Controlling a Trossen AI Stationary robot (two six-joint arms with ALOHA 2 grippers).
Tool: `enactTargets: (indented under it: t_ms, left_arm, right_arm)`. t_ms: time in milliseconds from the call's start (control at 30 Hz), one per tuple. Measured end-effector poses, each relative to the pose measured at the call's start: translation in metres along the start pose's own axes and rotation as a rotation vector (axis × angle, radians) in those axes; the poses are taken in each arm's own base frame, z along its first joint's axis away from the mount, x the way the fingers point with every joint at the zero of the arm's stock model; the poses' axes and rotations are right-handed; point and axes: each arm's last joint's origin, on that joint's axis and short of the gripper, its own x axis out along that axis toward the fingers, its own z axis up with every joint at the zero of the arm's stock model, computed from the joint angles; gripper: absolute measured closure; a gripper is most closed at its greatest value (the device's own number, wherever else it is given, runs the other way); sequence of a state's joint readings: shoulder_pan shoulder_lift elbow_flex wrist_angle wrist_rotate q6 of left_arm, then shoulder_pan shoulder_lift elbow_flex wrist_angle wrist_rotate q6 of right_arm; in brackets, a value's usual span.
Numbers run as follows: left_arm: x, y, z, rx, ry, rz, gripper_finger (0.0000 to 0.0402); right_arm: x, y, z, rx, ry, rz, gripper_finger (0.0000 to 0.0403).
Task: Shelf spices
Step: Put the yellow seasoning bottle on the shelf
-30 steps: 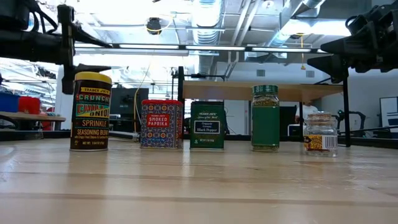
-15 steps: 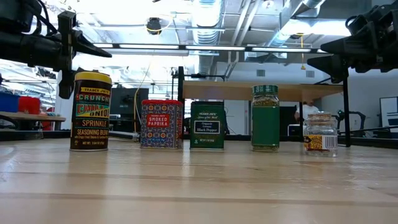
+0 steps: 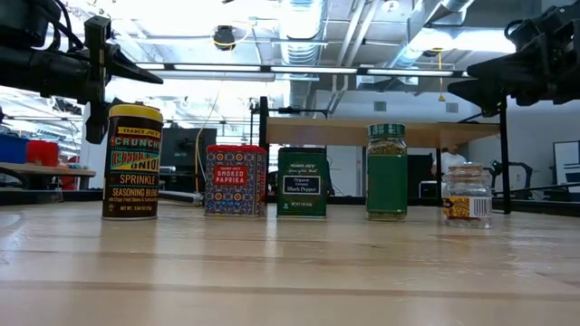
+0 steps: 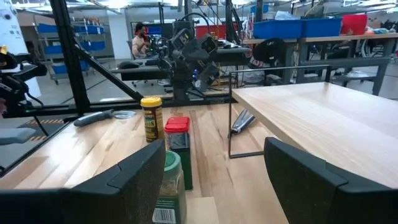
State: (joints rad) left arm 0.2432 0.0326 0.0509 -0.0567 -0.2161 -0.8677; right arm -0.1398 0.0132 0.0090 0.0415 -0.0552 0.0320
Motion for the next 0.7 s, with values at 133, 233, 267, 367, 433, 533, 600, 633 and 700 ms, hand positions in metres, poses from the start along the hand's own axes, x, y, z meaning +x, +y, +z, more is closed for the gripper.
enactTargets:
  t_ms: [133, 233, 267, 367, 433, 533, 600, 633, 700]
  left_arm:
    - [0.0, 0.0, 0.0, -0.001, -0.002, -0.001, 0.0175]
    - [0.0, 0.0, 0.0, -0.001, -0.003, -0.001, 0.0175]
    - [0.0, 0.0, 0.0, -0.001, -0.002, -0.001, 0.0175]
    - [0.0, 0.0, 0.0, -0.014, -0.011, -0.001, 0.0175]
    - [0.0, 0.0, 0.001, -0.041, -0.024, 0.002, 0.0175]
    - [0.0, 0.0, 0.001, -0.074, -0.025, 0.001, 0.0175]
    - [0.0, 0.0, 0.001, -0.112, -0.024, 0.0, 0.0175]
    - [0.0, 0.0, 0.001, -0.133, -0.025, 0.0, 0.0175]
    - [0.0, 0.0, 0.001, -0.153, -0.025, 0.0, 0.0175]
  right_arm:
    - [-0.001, 0.0, 0.011, -0.042, -0.111, 0.003, 0.0126]
    - [-0.002, 0.001, 0.018, -0.142, -0.154, -0.007, 0.0126]
    - [-0.003, 0.0, 0.023, -0.185, -0.168, -0.016, 0.0126]
    - [-0.007, 0.0, 0.042, -0.26, -0.233, -0.043, 0.0126]
    - [-0.01, -0.001, 0.05, -0.266, -0.247, -0.058, 0.0126]
    - [-0.014, -0.001, 0.062, -0.271, -0.28, -0.081, 0.0126]
    - [-0.016, -0.001, 0.068, -0.261, -0.303, -0.088, 0.0126]
    - [-0.016, -0.002, 0.069, -0.25, -0.305, -0.089, 0.0126]
    - [-0.017, -0.002, 0.072, -0.229, -0.31, -0.092, 0.0126]
